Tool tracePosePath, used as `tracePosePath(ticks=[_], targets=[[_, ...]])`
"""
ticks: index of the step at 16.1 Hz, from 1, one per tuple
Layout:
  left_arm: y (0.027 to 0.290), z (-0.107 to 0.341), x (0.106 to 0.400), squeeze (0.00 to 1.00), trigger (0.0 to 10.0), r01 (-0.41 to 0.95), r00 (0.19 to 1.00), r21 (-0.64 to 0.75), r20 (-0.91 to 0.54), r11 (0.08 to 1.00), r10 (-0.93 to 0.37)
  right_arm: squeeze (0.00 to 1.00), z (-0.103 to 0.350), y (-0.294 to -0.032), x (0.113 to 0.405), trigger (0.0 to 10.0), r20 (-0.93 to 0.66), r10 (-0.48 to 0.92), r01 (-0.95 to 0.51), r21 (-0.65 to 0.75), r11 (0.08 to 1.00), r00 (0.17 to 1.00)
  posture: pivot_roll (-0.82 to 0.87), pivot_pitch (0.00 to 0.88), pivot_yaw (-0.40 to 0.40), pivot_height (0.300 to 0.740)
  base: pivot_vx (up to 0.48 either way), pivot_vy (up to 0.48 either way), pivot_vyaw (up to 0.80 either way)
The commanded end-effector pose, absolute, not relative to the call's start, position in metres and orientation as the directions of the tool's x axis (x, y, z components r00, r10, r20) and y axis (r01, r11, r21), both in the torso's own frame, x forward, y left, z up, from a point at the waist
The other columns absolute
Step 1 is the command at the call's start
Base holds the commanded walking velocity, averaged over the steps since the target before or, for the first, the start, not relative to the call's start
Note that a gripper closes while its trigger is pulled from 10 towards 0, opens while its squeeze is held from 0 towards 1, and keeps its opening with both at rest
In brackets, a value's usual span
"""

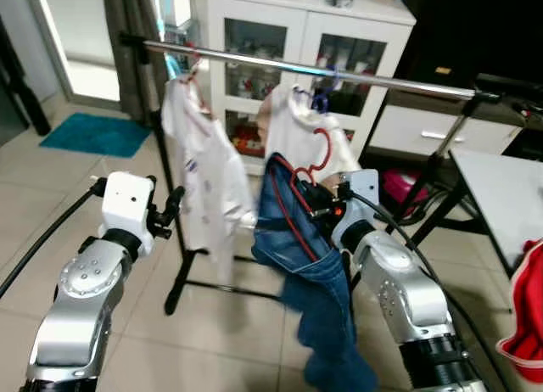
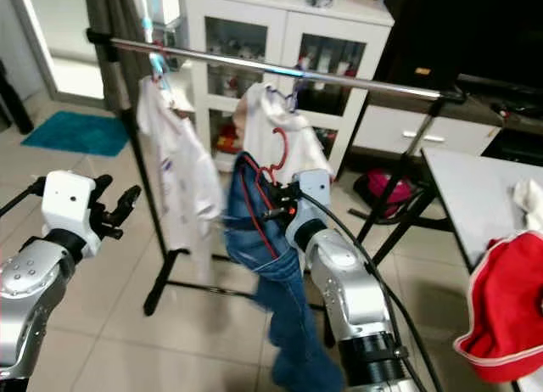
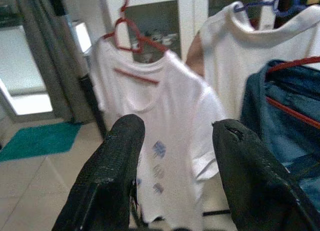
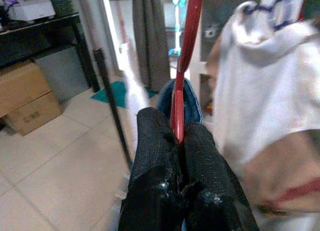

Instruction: Hang hanger

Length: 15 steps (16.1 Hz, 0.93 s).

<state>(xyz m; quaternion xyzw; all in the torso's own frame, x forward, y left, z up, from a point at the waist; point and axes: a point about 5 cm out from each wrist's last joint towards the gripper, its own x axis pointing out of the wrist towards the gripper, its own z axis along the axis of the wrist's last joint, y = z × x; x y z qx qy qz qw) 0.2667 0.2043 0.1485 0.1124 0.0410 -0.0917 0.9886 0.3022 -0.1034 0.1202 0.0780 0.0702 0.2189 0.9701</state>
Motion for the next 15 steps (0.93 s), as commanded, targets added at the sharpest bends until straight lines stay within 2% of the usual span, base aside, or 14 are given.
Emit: tracePosePath(ticks=[1, 6, 10, 15], targets=[[0.1969, 0.1493, 0.2669, 0.00, 10.0, 0.224, 0.973, 0.216, -0.100, 0.950, -0.207, 0.00, 0.1285, -0.1107, 0.3064, 10.0, -0.063, 0.412, -0.398, 0.162, 0.903, 0.909, 0.01, 0.000, -0.062, 0.740, 0.315, 0.000, 0.00], [0.1969, 0.1497, 0.2665, 0.00, 10.0, 0.230, 0.972, 0.220, -0.103, 0.948, -0.212, 0.00, 0.1290, -0.1089, 0.3075, 10.0, -0.061, 0.411, -0.401, 0.133, 0.906, 0.910, 0.02, 0.000, -0.061, 0.740, 0.319, 0.000, 0.00], [0.1967, 0.1506, 0.2664, 0.00, 10.0, 0.233, 0.971, 0.224, -0.103, 0.946, -0.215, 0.00, 0.1293, -0.1119, 0.3098, 10.0, -0.055, 0.385, -0.373, 0.154, 0.915, 0.921, 0.02, 0.000, -0.061, 0.740, 0.318, 0.000, 0.71], [0.1985, 0.1526, 0.2663, 0.00, 10.0, 0.235, 0.971, 0.232, -0.103, 0.944, -0.217, 0.00, 0.1311, -0.1148, 0.3120, 10.0, -0.034, 0.351, -0.337, 0.207, 0.919, 0.936, 0.03, 0.000, -0.062, 0.740, 0.316, 0.000, 0.00]])
